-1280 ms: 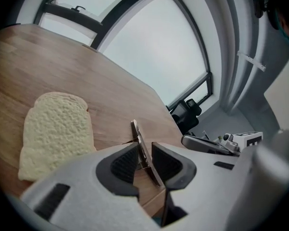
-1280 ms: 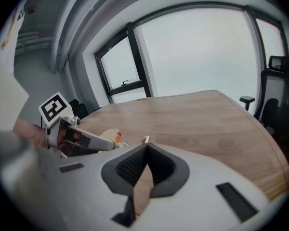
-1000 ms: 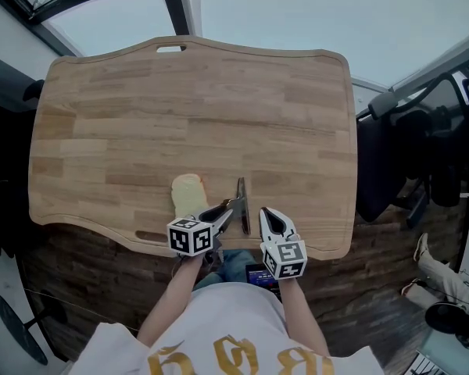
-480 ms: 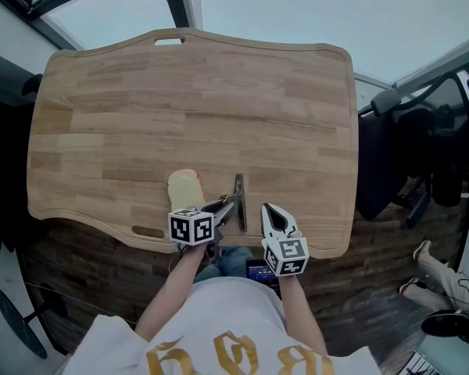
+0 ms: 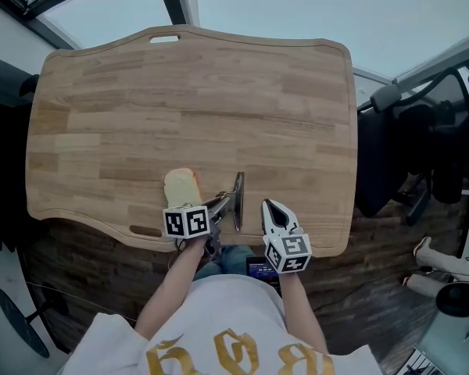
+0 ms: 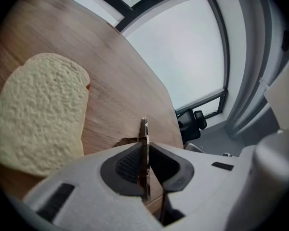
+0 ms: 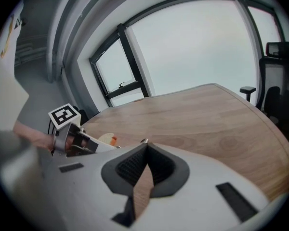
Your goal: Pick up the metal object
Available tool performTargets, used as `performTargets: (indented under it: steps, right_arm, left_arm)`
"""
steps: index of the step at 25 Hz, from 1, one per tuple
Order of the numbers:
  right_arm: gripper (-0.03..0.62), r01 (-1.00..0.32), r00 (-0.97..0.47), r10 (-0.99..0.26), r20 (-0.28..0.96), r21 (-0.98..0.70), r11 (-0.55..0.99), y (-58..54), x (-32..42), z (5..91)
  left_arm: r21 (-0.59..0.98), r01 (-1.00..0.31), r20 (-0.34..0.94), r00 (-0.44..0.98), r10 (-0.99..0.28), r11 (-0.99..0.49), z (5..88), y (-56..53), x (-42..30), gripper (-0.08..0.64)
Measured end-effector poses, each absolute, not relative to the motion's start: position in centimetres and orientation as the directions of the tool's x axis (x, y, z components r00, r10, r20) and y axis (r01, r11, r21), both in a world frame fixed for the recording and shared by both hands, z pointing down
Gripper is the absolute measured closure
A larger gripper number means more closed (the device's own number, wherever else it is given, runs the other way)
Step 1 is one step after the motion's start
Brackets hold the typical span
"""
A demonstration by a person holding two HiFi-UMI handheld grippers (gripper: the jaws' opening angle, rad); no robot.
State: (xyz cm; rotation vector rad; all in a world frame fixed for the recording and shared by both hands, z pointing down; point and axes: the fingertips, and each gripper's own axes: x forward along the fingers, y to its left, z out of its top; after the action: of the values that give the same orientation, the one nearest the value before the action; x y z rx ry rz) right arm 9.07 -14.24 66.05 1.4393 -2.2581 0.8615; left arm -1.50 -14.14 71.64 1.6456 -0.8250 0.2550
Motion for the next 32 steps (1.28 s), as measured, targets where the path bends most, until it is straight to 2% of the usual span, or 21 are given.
performTargets:
  steps: [12, 19, 32]
  right_arm:
    - [0.581, -0.897, -0.438, -0.711, 0.55, -0.312, 0.312, -14.5, 9.4, 64.9]
    - [0.581, -0.907, -0.42, -0.72, 0.552, -0.278, 0.316, -14.2, 9.9, 64.2]
    - [0.581, -0.932, -0.361, -0.778, 0.514, -0.186, 0.31, -14.4, 10.0, 61.9]
  left_arm:
    - [0.802, -0.597, 0.547, 0.732, -0.405, 0.003, 70.5, -14.8, -1.6, 0.518]
    - [0.843, -0.536, 0.489, 0.729, -0.479, 0.045, 69.7, -15.6, -2.5, 0.52]
    - [0.868, -0.496, 0.418, 0.732, -0.538, 0.0, 66.6, -15.9, -3.8, 0.52]
